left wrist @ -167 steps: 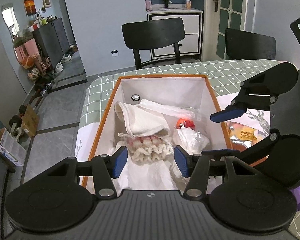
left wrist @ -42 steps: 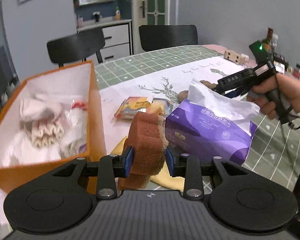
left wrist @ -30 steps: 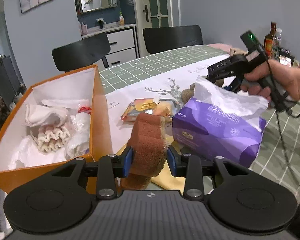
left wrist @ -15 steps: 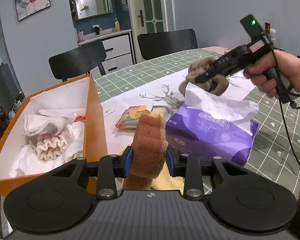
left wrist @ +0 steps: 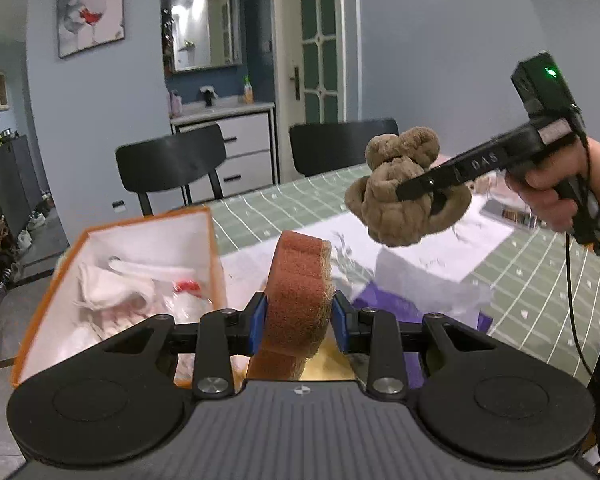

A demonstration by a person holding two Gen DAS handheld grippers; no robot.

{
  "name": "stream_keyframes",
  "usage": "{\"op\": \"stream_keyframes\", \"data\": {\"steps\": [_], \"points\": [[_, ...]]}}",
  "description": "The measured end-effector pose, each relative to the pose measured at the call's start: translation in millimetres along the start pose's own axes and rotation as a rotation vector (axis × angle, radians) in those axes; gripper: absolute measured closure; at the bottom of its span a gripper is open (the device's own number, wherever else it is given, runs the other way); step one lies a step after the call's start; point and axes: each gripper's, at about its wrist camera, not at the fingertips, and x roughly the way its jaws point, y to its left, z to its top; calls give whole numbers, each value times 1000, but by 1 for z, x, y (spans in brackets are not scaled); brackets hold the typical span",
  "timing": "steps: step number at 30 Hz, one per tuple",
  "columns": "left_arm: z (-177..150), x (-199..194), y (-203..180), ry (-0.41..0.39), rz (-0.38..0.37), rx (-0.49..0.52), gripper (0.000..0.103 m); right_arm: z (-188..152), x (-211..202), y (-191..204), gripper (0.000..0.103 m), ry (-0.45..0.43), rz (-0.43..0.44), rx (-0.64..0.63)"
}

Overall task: Organize soft objects
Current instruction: 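Carry the brown sponge and plush toy over the orange box and lower them in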

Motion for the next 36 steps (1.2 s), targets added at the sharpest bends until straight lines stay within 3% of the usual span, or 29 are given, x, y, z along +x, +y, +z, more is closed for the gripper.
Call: {"op": "stream_keyframes", "data": {"steps": [8, 17, 25, 36], "points": [[25, -27, 32, -71, 50, -36, 66, 31, -16, 58, 56, -47, 77, -72], [43, -39, 52, -99, 103, -28, 66, 50, 3, 107, 56, -45, 140, -113], [34, -24, 87, -40, 160, -60, 67, 67, 42, 136, 55, -26, 180, -100], [22, 11, 122, 36, 254, -54, 66, 58, 127, 166, 55, 99, 200, -119]]}}
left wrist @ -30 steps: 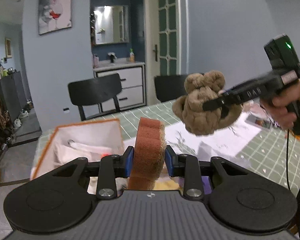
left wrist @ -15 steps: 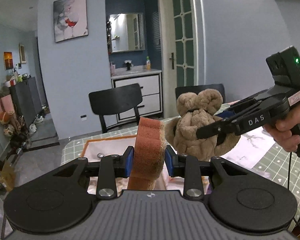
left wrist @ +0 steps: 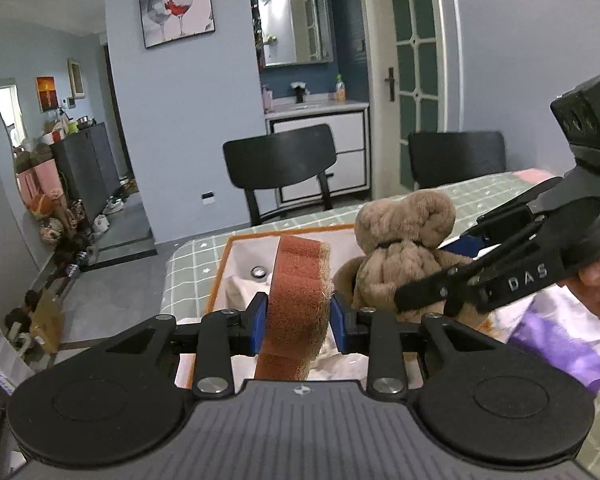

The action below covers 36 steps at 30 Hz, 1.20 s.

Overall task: Organize soft objects
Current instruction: 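Carry the brown sponge and plush toy over the orange box and lower them in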

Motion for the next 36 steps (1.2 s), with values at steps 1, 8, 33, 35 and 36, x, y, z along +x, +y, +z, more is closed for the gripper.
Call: {"op": "stream_keyframes", "data": {"steps": [1, 8, 33, 35, 36], "points": [[0, 4, -1, 11, 27, 21, 66, 0, 7, 1, 55, 10, 2, 2], [-4, 18, -7, 72, 111, 116, 66, -2, 48, 13, 55, 69, 32, -7], [-8, 84, -14, 343, 78, 35, 54, -23, 127, 23, 53, 313, 54, -121], [-10, 84, -10, 347, 53, -2, 51, -25, 122, 21, 52, 320, 53, -131], [-10, 85, -9, 349, 42, -17, 49, -25, 120, 19, 51, 324, 53, -135]]}}
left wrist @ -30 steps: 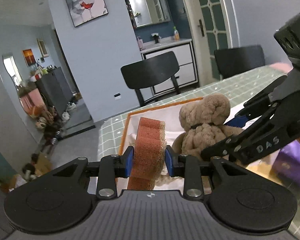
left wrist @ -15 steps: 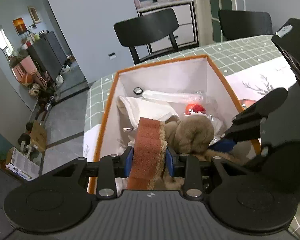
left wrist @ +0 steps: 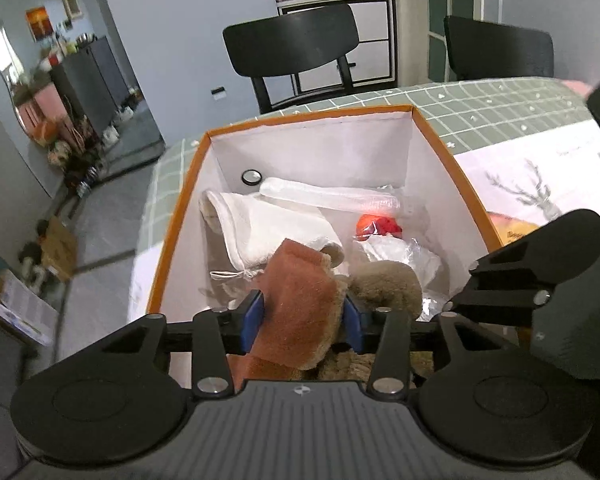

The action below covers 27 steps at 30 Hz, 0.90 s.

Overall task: Organize soft objects
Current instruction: 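Carry the brown sponge and plush toy over the orange box and lower them in, then open both grippers to release the sponge and plush toy into the box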

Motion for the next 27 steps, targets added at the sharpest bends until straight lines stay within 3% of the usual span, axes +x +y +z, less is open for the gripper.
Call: {"op": "stream_keyframes", "data": {"steps": [5, 8, 11, 22, 27], "points": [[-5, -8, 6, -13, -27, -47, 46, -7, -19, -1, 38, -31, 5, -14], [-5, -19, 6, -23, -27, -47, 45, -8, -36, -2, 20, -76, -10, -7], [-3, -32, 3, -29, -35, -50, 37, -11, -52, -3, 19, -108, -57, -19], [-4, -87, -15, -135, -15, -22, 31, -43, -102, 3, 19, -158, -123, -42], [-17, -106, -30, -164, -44, -2, 31, -68, -134, 2, 19, -183, -144, -49]]}}
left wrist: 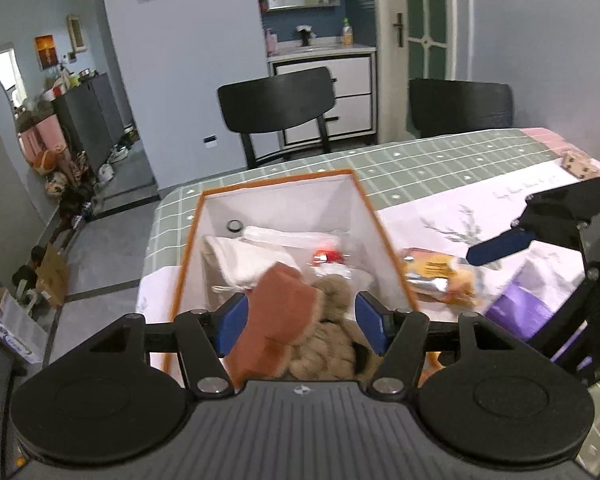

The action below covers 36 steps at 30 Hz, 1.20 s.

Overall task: Organize soft objects
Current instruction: 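Open both grippers to release the sponge and plush toy into the box, then move the left gripper to the yellow cloth while the right gripper approaches the Deegeo snack packet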

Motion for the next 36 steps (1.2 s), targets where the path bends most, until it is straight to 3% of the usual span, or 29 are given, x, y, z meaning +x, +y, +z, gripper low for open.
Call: {"op": "stream_keyframes", "data": {"steps": [8, 15, 29, 36], "points": [[-27, -20, -49, -15, -80, 63, 30, -41, -36, 0, 19, -4, 3, 34], [-53, -22, -93, 19, -133, 139, 30, -77, -61, 0, 19, 0, -11, 51], [-96, -21, -128, 44, -186, 78, 29, -139, -97, -6, 19, -6, -10, 105], [-116, -5, -132, 50, -149, 26, 26, -174, -112, -20, 18, -4, -18, 130]]}}
